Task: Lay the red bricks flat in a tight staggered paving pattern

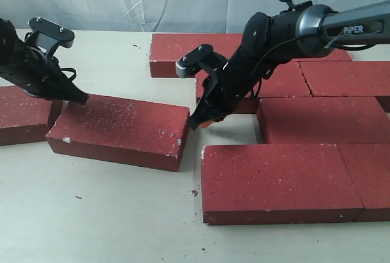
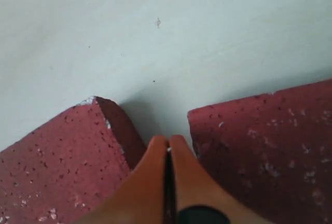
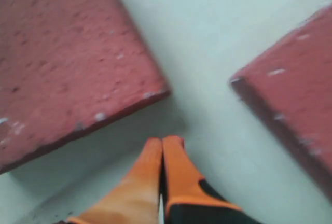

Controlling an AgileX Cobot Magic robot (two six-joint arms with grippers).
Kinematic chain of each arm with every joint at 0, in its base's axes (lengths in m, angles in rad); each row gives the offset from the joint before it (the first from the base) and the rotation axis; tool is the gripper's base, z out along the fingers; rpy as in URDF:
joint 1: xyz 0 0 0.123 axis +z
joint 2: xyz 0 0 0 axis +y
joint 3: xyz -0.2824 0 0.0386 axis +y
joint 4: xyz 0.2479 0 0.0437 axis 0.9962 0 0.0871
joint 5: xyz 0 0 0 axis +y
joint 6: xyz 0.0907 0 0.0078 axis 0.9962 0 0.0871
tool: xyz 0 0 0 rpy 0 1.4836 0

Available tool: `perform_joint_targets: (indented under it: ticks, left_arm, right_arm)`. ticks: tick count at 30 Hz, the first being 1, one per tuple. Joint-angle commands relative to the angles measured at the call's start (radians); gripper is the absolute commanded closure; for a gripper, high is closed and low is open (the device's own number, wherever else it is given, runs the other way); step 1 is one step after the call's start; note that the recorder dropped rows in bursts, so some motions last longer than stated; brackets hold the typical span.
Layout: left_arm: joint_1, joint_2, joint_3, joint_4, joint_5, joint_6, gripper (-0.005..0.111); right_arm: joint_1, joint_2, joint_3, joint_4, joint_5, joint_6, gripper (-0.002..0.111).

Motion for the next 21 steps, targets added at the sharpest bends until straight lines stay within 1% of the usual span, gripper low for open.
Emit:
perform_joint_targets:
  ticks: [1, 7, 13, 21]
  left_arm:
    - [0.005, 0.027, 0.001, 0.009, -0.007, -0.001, 0.107]
    - [0.005, 0.058, 0.001, 0.008, -0.032, -0.001, 0.107]
    - [0.005, 0.073, 0.001, 0.008, -0.016, -0.001, 0.107]
    - [0.005, 0.067, 0.001, -0.013, 0.02, -0.001, 0.107]
  right_arm:
    - [0.002, 0.002, -0.01, 0.012, 0.075, -0.007, 0.109]
    - [0.027, 0.002, -0.01, 0.009, 0.075, -0.007, 0.109]
    - [0.066, 0.004, -0.01, 0.003, 0.013, -0.01, 0.109]
    - [0.062, 0.004, -0.01, -0.036, -0.076, -0.005, 0.109]
